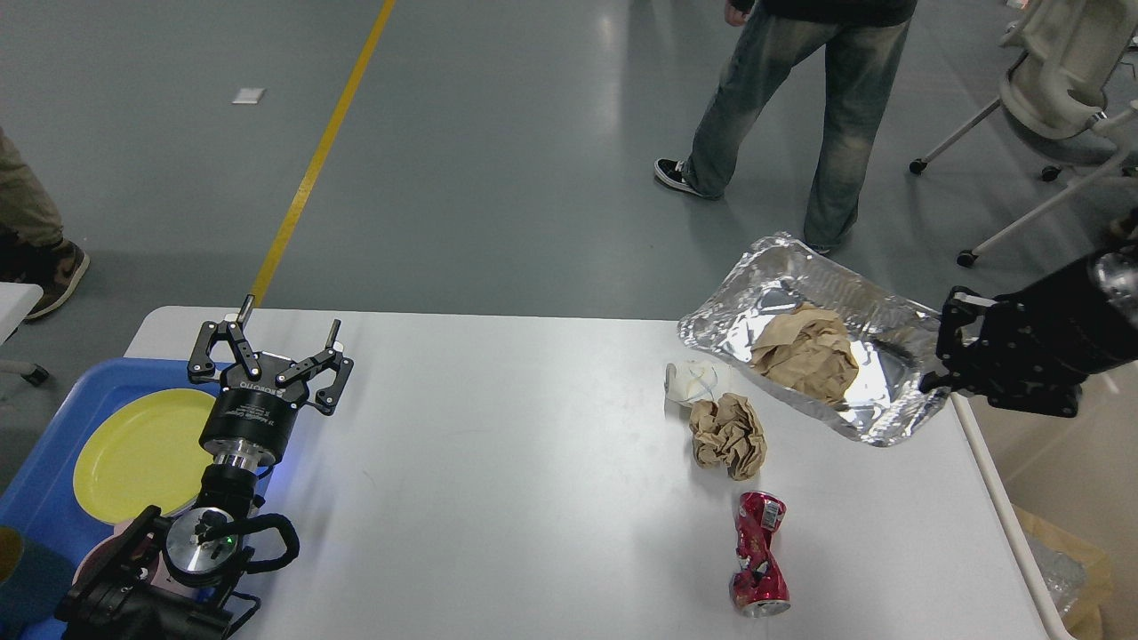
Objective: Tidy desktop
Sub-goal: 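Lift the foil tray and carry it into the white bin, then release the foil tray in the bin and withdraw the right gripper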
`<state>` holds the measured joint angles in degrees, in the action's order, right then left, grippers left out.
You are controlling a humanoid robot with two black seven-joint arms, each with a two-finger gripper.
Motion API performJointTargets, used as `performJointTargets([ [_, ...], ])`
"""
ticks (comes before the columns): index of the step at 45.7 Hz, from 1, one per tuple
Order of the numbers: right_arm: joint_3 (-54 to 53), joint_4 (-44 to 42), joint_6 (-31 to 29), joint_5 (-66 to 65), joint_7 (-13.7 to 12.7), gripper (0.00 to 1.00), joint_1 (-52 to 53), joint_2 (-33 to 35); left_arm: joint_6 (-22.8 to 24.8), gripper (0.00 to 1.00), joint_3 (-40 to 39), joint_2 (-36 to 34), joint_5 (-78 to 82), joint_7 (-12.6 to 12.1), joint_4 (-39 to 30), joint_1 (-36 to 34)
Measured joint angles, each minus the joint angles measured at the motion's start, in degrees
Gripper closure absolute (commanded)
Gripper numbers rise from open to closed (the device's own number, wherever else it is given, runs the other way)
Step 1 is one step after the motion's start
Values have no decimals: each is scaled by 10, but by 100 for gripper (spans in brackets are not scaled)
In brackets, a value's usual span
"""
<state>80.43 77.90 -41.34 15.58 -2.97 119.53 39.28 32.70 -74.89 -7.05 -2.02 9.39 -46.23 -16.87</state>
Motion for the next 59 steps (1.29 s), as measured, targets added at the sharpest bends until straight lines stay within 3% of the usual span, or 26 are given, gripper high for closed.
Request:
performJointTargets([
  [13, -82, -237, 3, -16, 0, 100, -225, 145, 0, 4, 0, 0, 0, 0, 0, 0],
  [23, -258, -389, 61, -11, 0, 100, -481, 166, 0, 4, 0, 0, 0, 0, 0, 0],
  [30, -375, -485, 165, -11, -6, 100, -670, 109, 0, 4, 0, 0, 0, 0, 0, 0],
  [43, -475, -621, 357, -7, -43, 100, -845, -27, 0, 4, -1, 0, 0, 0, 0, 0],
  [53, -475, -728, 419, -14, -69, 100, -908, -134, 0, 4, -1, 0, 0, 0, 0, 0],
  [59, -474, -741, 429, -17, -73, 100, -916, -161, 0, 4, -1, 0, 0, 0, 0, 0],
])
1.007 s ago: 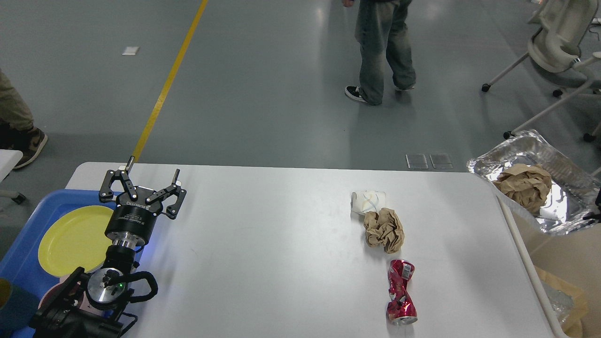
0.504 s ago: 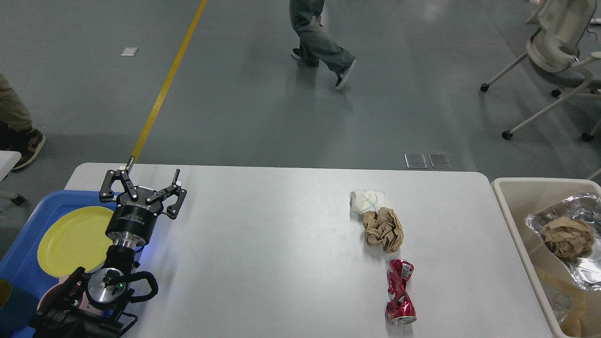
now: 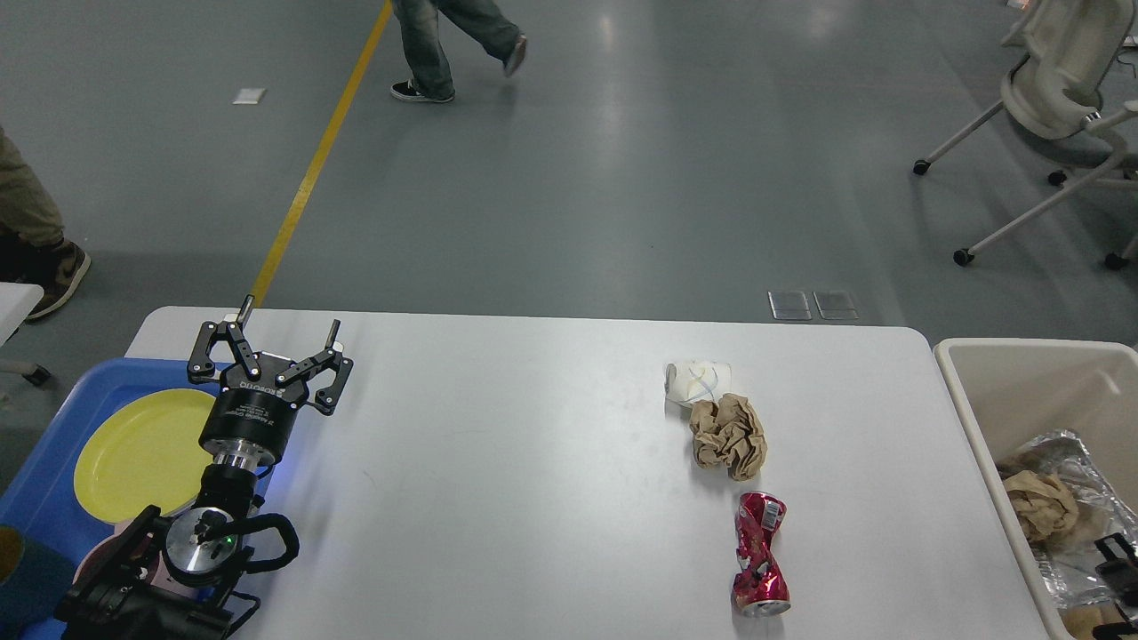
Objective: Tidy desktop
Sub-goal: 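Release the foil tray in the bin and withdraw the right gripper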
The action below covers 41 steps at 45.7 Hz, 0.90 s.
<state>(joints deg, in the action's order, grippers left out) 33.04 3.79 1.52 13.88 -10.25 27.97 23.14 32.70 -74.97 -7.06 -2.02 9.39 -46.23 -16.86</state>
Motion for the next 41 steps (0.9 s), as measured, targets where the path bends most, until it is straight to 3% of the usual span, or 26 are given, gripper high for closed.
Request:
performJointTargets([
  [27, 32, -2, 3, -5, -19, 100, 0, -43, 0, 4, 0, 0, 0, 0, 0, 0],
  [30, 32, -1, 3, -5, -20, 58, 0, -43, 0, 4, 0, 0, 0, 0, 0, 0],
  [32, 32, -1, 4, -5, -20, 43, 1, -43, 0, 4, 0, 0, 0, 0, 0, 0],
  [37, 31, -1, 21, -4, -17, 14, 3, -39, 0, 4, 0, 0, 0, 0, 0, 0],
  [41, 31, 1, 36, -4, -16, 10, 5, -38, 0, 4, 0, 0, 0, 0, 0, 0],
])
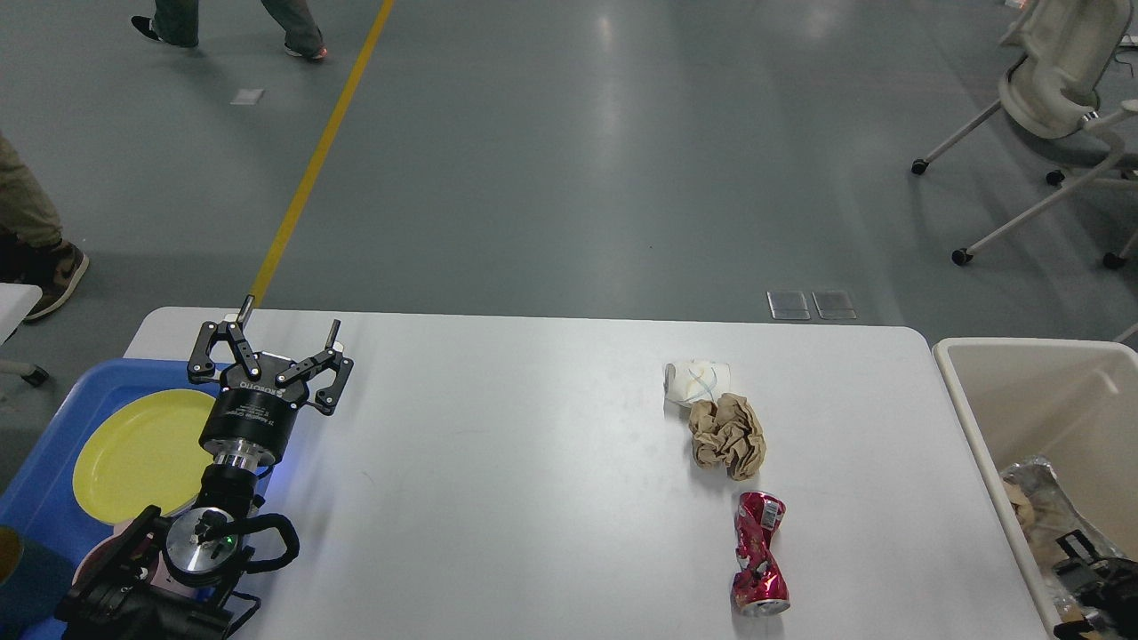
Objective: Tidy desktop
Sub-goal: 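Release the foil tray in the bin and withdraw the right gripper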
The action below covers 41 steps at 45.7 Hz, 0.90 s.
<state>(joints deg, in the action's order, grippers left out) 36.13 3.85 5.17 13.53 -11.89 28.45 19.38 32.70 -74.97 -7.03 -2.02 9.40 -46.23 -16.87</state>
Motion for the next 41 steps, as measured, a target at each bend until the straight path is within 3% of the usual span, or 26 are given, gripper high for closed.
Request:
performJointTargets([
  [6, 0, 2, 7, 0, 0, 1, 3, 2, 0, 4, 0, 0, 0, 0, 0, 0],
  [25, 1, 11, 2, -2, -2, 0, 24, 12, 0, 4, 0, 0, 0, 0, 0, 0],
  [41, 1, 69, -2, -28, -5, 0, 62, 32, 0, 4, 0, 0, 0, 0, 0, 0],
])
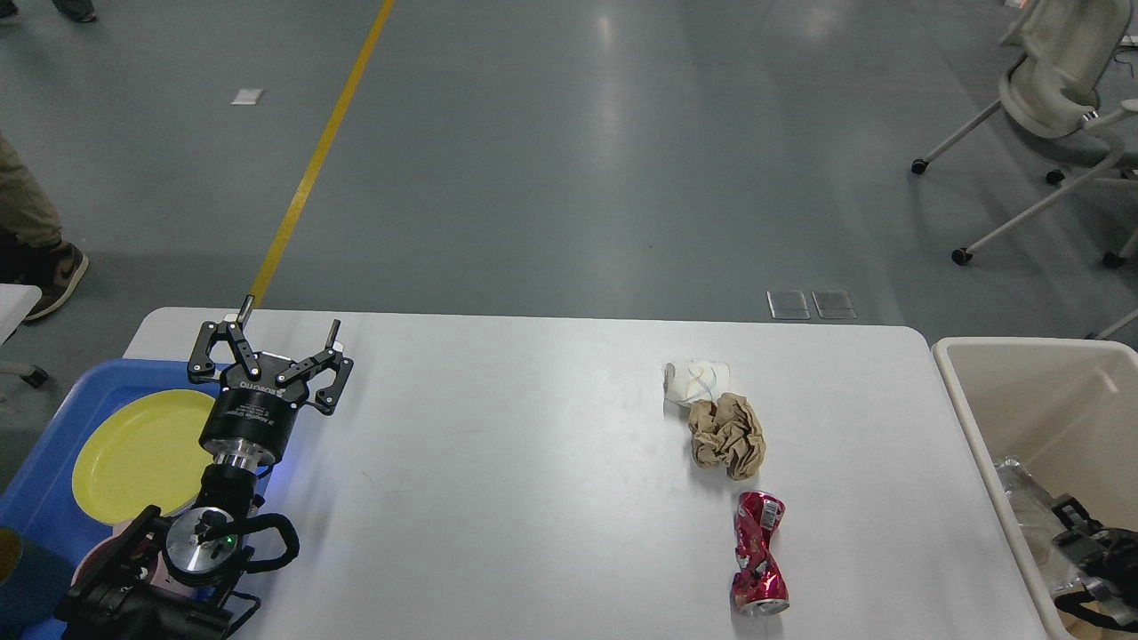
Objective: Tidy desktop
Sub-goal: 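Release the foil tray in the bin and withdraw the right gripper, then move the right gripper over the crumpled brown paper wad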
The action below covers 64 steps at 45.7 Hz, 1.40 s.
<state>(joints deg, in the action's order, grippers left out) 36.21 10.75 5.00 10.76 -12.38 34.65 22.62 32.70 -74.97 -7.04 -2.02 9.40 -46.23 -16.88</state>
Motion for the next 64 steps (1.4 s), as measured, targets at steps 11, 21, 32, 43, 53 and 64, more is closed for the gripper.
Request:
performJointTargets([
  [11, 40, 187, -28, -88, -52, 0, 150, 91, 0, 4, 0, 0, 0, 0, 0, 0],
  [21, 216, 336, -132, -112, -61, 0, 371, 117, 0, 4, 0, 0, 0, 0, 0, 0],
  [32, 338, 484, -316, -110, -61, 0, 648, 87, 0, 4, 0, 0, 0, 0, 0, 0],
  [43, 380, 623, -435, -109, -61, 0, 861, 13, 0, 4, 0, 0, 0, 0, 0, 0],
  [53, 369, 764, -449, -105, -60, 0, 979, -21, 0, 4, 0, 0, 0, 0, 0, 0],
  [64, 340, 879, -448, -104, -55, 0, 1068, -28, 0, 4, 0, 0, 0, 0, 0, 0],
])
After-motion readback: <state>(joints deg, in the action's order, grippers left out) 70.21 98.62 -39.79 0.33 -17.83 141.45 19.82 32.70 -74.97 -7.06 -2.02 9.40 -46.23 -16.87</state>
